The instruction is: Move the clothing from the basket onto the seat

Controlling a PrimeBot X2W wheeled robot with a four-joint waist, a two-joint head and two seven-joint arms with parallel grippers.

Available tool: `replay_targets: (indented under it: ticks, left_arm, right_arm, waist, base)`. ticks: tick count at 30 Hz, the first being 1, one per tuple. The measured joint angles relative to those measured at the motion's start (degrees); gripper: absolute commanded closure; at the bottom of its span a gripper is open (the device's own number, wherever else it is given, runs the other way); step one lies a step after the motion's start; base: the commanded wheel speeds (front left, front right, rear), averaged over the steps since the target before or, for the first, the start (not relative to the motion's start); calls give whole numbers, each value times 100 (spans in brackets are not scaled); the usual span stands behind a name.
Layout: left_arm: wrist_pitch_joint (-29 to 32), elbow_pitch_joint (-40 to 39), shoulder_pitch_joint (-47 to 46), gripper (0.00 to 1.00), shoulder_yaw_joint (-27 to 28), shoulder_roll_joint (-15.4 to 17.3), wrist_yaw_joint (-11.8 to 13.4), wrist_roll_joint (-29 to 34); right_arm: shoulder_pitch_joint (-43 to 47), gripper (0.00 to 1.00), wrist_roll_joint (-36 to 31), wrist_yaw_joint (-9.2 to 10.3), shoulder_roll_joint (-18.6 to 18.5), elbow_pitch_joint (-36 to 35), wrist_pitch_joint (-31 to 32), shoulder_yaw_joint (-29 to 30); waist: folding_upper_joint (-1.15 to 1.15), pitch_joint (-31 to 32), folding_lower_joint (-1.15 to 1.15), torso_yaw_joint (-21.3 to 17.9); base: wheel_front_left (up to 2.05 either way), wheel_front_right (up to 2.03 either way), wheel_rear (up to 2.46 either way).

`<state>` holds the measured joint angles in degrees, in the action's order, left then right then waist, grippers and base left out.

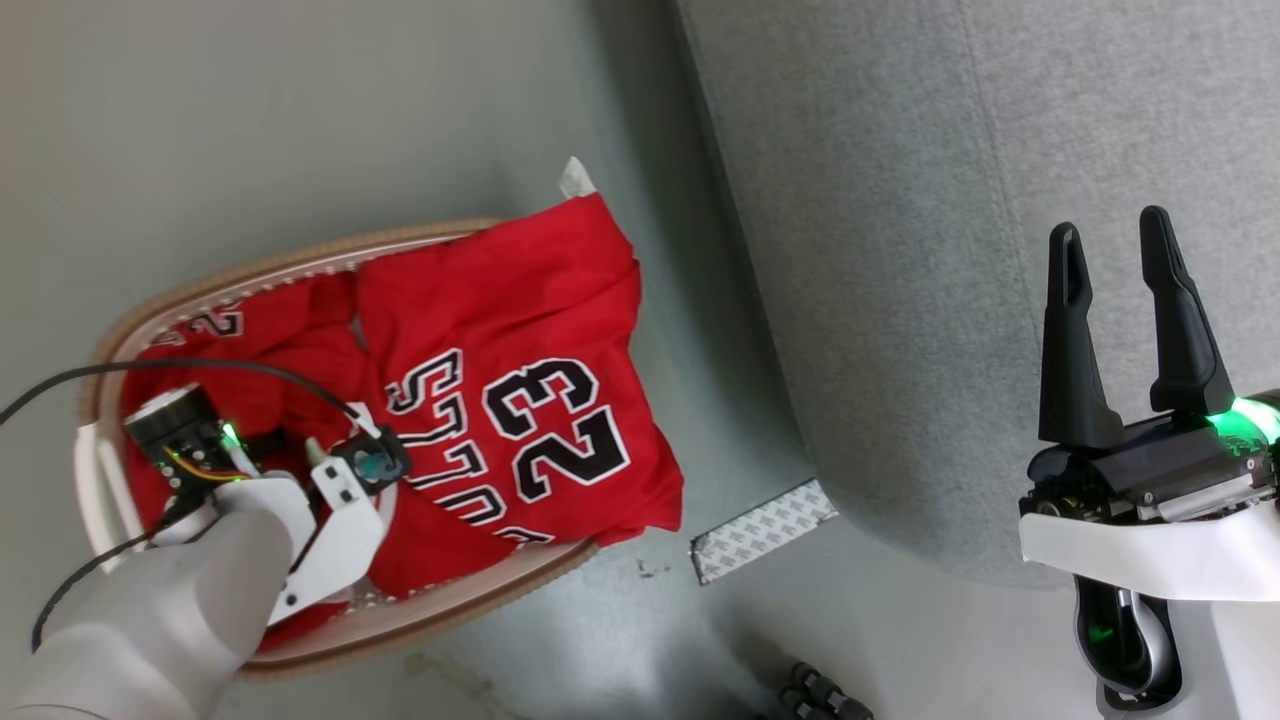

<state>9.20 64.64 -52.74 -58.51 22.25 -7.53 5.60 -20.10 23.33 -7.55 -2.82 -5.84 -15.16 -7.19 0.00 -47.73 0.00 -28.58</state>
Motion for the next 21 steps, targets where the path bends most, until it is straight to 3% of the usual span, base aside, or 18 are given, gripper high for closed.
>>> replay_targets:
  ticks: [4, 5, 6, 7, 12, 21]
  left_arm:
    - [64, 99, -19, 0, -36, -8, 10, -1]
    - [65, 125, -28, 10, -44, -15, 20, -2]
    - [63, 140, -32, 60, -44, -20, 20, -11]
    - [51, 152, -41, 100, -55, -18, 20, -11]
    - [-54, 199, -59, 100, -92, -93, 25, -141]
    - [-278, 246, 76, 100, -102, -690, 16, -386]
  right_arm:
    - [24, 0, 49, 0, -1, -11, 1, -9]
    - [25, 0, 64, 0, 0, -19, 1, -13]
    - [26, 0, 86, 0, 0, -21, 1, -14]
    - [28, 0, 89, 0, 0, -20, 1, -14]
    - [29, 0, 76, 0, 0, 20, 1, 26]
    - [8, 0, -240, 0, 2, 192, 1, 187]
  waist:
    - [0, -49, 0, -78]
    - [0, -62, 0, -92]
    - [0, -72, 0, -102]
    - [0, -75, 0, -105]
    - [0, 0, 0, -60]
    - [0, 535, 0, 194]
  base:
    - [0, 0, 0]
    - [0, 0, 0]
    - [0, 0, 0]
    - [0, 0, 0]
    - [0, 0, 0]
    - [0, 0, 0]
